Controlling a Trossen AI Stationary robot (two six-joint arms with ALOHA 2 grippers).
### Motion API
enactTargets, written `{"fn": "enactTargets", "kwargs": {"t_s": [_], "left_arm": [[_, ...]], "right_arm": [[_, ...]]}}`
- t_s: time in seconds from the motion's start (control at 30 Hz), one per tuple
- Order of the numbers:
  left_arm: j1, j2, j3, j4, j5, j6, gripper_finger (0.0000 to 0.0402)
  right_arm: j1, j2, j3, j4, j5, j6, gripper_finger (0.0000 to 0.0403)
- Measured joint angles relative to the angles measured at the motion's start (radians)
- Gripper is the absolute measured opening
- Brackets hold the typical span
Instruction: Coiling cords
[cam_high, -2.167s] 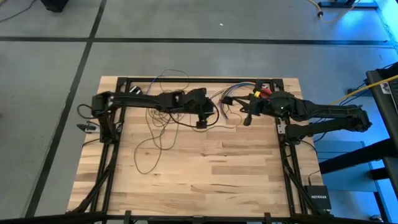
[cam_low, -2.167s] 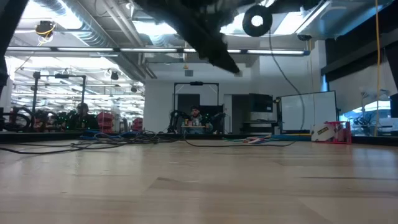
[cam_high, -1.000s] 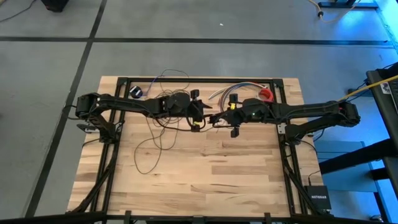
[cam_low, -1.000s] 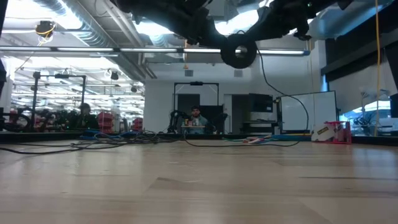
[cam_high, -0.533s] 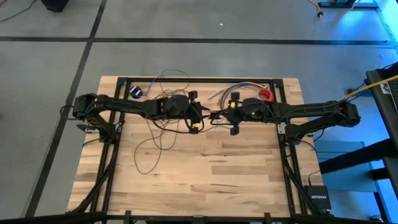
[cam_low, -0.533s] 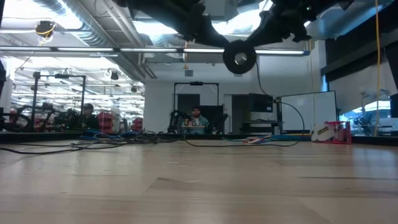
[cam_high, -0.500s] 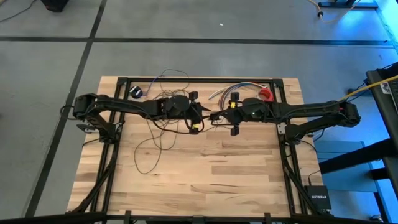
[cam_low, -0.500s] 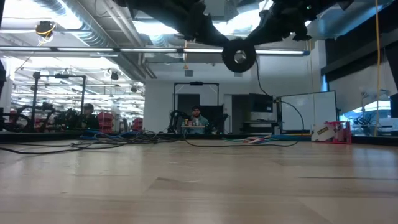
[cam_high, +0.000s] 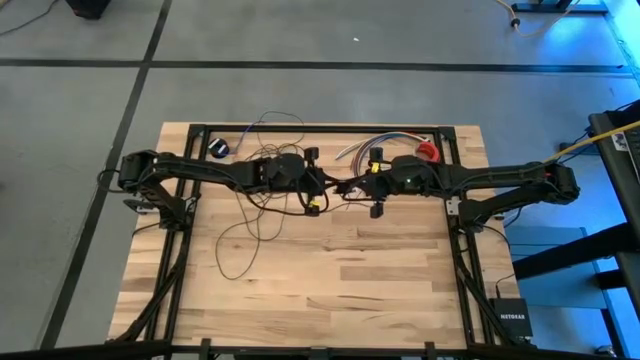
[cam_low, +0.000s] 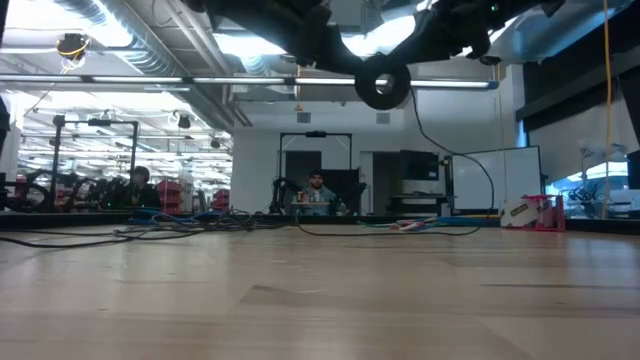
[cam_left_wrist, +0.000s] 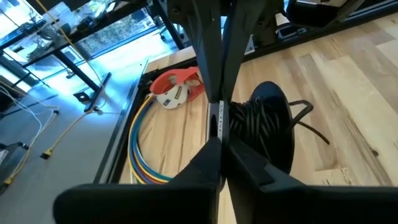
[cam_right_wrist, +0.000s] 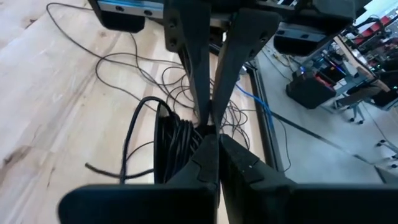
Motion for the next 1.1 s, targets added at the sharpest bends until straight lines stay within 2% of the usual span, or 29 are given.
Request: {"fn": "enactTargets", "kwargs": {"t_s": [0.5,0.67,0.9,1.1], "left_arm": [[0.001,0.001,0.001,-0.023,-0.015,-0.004,0.0003],[-0.005,0.001,0.001,-0.025,-0.033,-0.011,0.0003],[-0.008,-0.001,0.001,-0.013,-0.032,-0.011,0.0002],[-0.002,0.002,-0.002,0.026,-0.025,0.019,0.0004]], "right_arm": [[0.0,0.0,0.002,-0.037,-0.001,0.002,0.0005],[-0.067,0.0,0.0,-0.007,-0.148,0.002,0.0005],[-0.076,0.0,0.0,0.005,-0.09,0.001,0.0005],[-0.077,-0.001,0.002,-0.036,-0.091,0.001,0.0005]]}}
